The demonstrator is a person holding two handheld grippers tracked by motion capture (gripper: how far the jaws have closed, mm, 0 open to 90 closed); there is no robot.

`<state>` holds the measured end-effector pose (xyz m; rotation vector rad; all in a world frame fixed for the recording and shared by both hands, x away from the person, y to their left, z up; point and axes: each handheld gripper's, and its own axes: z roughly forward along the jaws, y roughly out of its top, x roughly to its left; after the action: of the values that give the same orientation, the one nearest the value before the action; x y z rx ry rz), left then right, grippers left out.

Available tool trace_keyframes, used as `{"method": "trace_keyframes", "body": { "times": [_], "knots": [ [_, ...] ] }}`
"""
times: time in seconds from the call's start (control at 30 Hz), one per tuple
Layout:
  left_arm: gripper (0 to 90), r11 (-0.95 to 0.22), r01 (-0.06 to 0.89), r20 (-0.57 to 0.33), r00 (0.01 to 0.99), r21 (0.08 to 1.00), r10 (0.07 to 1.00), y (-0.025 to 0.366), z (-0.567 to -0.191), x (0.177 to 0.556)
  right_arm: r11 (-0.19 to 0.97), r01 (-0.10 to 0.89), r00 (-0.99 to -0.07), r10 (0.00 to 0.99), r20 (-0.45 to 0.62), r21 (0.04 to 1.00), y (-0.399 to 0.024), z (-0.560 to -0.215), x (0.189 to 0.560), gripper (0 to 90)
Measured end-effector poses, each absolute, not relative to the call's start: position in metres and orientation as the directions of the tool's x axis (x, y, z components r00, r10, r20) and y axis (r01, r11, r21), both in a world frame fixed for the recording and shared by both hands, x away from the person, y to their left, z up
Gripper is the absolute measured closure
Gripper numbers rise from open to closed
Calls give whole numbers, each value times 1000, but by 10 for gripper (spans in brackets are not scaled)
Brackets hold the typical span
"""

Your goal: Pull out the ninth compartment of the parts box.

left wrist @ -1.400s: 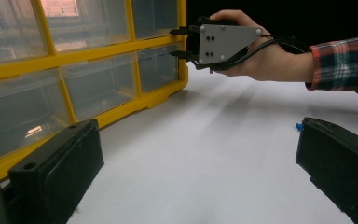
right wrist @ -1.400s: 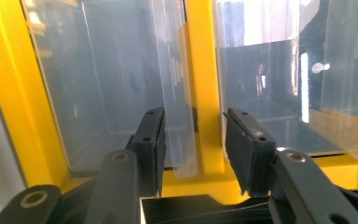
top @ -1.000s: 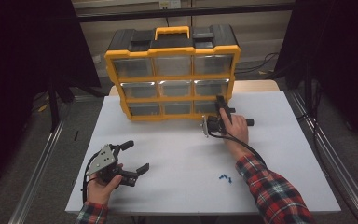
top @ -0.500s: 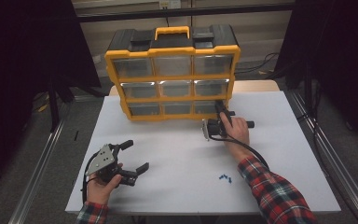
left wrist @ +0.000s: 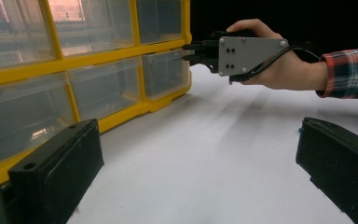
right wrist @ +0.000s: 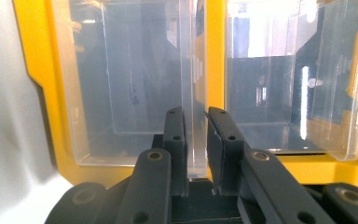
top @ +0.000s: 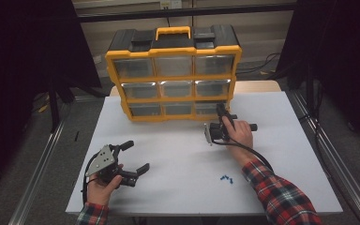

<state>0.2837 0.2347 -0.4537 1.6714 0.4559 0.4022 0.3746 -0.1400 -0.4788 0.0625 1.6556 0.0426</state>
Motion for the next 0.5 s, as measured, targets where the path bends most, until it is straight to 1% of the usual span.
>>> {"method": "trace_keyframes", "body": {
  "times": [0.07, 0.1, 0.17, 0.2, 0.3, 0.33, 0.37, 0.4, 0.5],
  "knots": [
    [3, -137, 65, 14, 859, 988, 512, 235, -454, 284, 998, 15, -82, 65, -994, 64, -140, -480, 373, 794],
    [3, -103, 82, -17, 856, 991, 516, 233, -454, 283, 998, 15, -82, 65, -994, 64, -140, -480, 373, 794],
    [3, -103, 84, -20, 857, 991, 516, 233, -454, 283, 998, 15, -82, 67, -994, 66, -140, -480, 371, 794],
    [3, -128, 70, 5, 859, 989, 512, 235, -454, 283, 998, 7, -77, 55, -995, 55, -140, -480, 370, 795],
    [3, -125, 73, 1, 859, 989, 512, 234, -454, 283, 998, 10, -83, 59, -995, 58, -140, -480, 369, 795],
    [3, -101, 85, -21, 856, 991, 517, 233, -454, 283, 999, 0, -78, 49, -996, 49, -141, -479, 369, 795],
    [3, -138, 68, 12, 860, 988, 510, 235, -454, 284, 999, 0, -78, 49, -996, 49, -141, -479, 369, 795],
    [3, -135, 69, 9, 860, 988, 511, 235, -454, 284, 998, 6, -82, 66, -994, 65, -141, -480, 369, 794],
    [3, -114, 79, -9, 857, 990, 515, 234, -454, 283, 997, 20, -87, 76, -993, 74, -140, -481, 368, 794]
  ]
}}
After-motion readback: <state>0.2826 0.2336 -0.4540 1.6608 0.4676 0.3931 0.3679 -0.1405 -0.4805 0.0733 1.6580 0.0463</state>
